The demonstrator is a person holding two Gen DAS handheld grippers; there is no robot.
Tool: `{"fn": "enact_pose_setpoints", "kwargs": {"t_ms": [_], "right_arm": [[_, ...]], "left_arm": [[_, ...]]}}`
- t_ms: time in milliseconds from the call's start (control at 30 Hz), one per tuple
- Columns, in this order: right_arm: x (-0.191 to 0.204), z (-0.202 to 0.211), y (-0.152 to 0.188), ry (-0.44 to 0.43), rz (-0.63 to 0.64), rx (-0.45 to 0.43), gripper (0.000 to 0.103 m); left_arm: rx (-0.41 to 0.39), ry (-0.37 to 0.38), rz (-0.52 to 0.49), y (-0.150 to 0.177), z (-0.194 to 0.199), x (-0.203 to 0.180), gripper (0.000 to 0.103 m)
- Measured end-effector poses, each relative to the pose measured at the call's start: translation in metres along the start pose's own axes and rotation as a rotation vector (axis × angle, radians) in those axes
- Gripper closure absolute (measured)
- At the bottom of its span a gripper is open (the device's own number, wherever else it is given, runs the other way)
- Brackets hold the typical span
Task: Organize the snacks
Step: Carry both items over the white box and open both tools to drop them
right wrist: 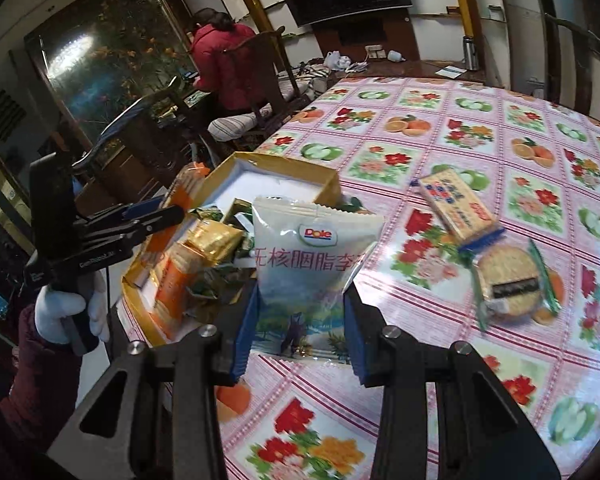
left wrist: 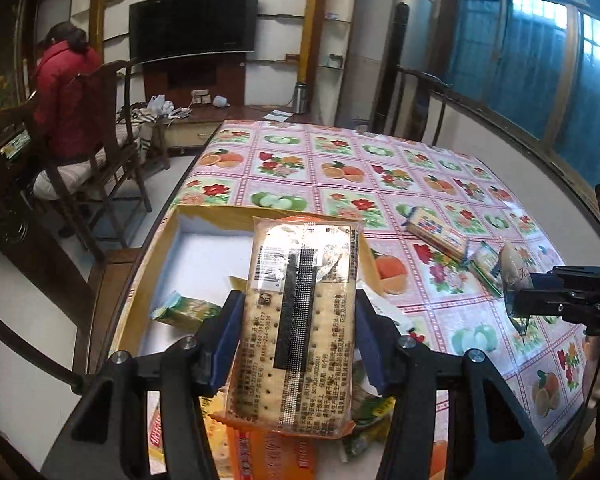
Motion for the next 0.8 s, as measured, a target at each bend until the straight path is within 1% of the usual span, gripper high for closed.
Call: {"fn": "enact_pose_setpoints", "kwargs": {"t_ms": [167,300,367,433,467,533,567,633,667,733,800], "right_arm": [[0.020,-0.061,-0.021,-0.057,-0.025,0.056,0.061],[0.030,-0.107,-0.031,-0.053,-0.035,0.105,0.060],[0.032,-0.127,-0.036,-0.043,-0.038,0.122,0.057],[0.031,-0.142,-0.039,-0.023,-0.052,0.132,0.052],[0.029,-0.148,-0.041,-0.015,-0.066,0.130,0.049],[0.028,-0.152,-0.043,-0.026,-0.096,0.121,0.046],[0.027,-0.151,-0.044,-0.030,-0.108,0.114,0.045],[0.026,-0.147,-0.045,-0.032,-0.113,0.097,0.043],[0.025,-0.141,-0.045,-0.028,-0.109,0.085,0.043],[0.026,-0.126,-0.044,-0.014,-0.093,0.056,0.042],[0.027,-0.107,-0.040,0.002,-0.075,0.026,0.037]], "left_arm": [[0.037,-0.017,0.062,0.001,-0.027,0.029,0.050],[0.065,-0.031,0.101,0.003,-0.039,0.045,0.050],[0.078,-0.024,0.113,0.005,-0.040,0.048,0.049],[0.082,-0.026,0.126,0.006,-0.039,0.051,0.049],[0.087,-0.035,0.140,0.007,-0.038,0.053,0.047],[0.085,-0.051,0.163,0.007,-0.032,0.056,0.043],[0.076,-0.059,0.170,0.006,-0.027,0.056,0.042],[0.044,-0.091,0.182,0.007,-0.017,0.056,0.042],[0.023,-0.122,0.185,0.008,-0.009,0.055,0.041],[-0.024,-0.215,0.172,0.008,0.007,0.049,0.040],[-0.095,-0.320,0.152,0.011,0.031,0.037,0.037]]}}
Point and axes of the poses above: each gripper's, at about its wrist camera, not at the fingertips, and z roughly against the way its jaws point, x to its left, y to its underside, the point moved 7 cm from there along -z, roughly the way its jaws point, and after that the axes turned 4 degrees about z, right-handed, at the moved point
